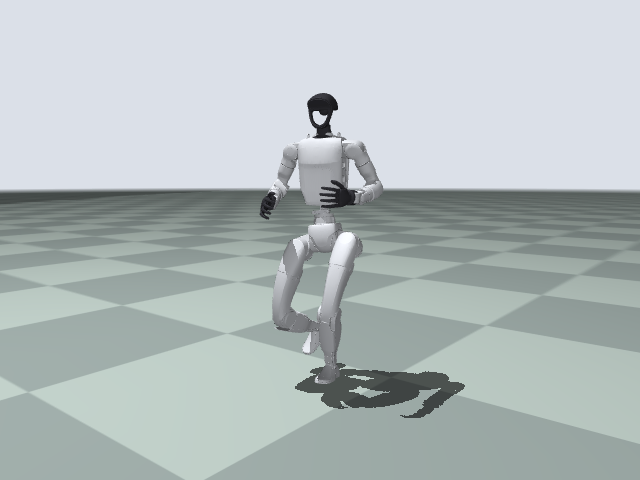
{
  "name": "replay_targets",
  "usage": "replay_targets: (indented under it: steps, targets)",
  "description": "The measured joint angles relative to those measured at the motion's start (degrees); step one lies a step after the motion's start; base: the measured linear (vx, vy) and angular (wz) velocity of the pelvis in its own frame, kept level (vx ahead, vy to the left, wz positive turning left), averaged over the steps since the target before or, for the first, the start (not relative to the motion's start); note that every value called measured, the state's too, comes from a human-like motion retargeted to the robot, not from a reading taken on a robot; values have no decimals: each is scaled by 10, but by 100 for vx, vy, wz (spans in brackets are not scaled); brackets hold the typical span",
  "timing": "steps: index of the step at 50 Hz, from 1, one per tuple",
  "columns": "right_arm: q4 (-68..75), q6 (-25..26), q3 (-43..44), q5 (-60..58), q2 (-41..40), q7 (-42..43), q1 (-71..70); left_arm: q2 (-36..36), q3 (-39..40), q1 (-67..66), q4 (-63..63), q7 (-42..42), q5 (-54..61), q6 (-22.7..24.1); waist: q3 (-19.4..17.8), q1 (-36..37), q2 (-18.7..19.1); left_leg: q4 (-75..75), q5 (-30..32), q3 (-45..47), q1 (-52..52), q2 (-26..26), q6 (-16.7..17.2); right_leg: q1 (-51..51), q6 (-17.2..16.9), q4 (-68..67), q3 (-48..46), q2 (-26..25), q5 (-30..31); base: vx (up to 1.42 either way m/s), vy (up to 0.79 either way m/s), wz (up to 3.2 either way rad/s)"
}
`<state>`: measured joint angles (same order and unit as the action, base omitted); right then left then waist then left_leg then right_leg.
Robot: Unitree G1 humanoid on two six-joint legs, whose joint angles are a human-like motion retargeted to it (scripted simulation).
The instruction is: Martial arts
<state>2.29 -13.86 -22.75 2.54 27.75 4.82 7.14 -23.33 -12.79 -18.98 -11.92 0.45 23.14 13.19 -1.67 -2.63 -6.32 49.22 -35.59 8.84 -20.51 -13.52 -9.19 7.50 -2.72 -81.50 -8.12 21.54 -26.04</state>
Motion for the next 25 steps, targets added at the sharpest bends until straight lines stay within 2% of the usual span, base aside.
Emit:
replay_targets:
  steps: [5, 10, 15, 25]
  targets:
    - [25, 7, 9, 1, 5, 10, 36, 2, -21, 85, 46, 26, -51, -3, -13, -25, 8, -34, -3, -32, 76, 8, 17, 50, 10, 77, 5, -2, -62, 41, -4, 38]
    - [28, 17, 24, -4, 14, 25, 70, -3, -41, 156, 72, 34, -85, -1, -24, -28, 26, -52, -8, -79, 132, 25, 33, 52, -13, 226, 42, -61, -60, 34, -11, 46]
    - [36, 31, 34, -19, 17, 19, 90, -12, -54, 201, 85, 19, -116, -7, -32, 0, 26, -59, -29, -126, 177, 26, 32, 0, -26, 310, 70, -98, -42, 24, -15, 37]
    - [83, 43, 38, -62, 13, 30, 73, -22, -53, 191, 103, 9, -188, -18, -60, 66, 29, -46, -56, -161, 239, 50, 39, -110, -19, 380, 30, -123, -76, 12, -13, 12]
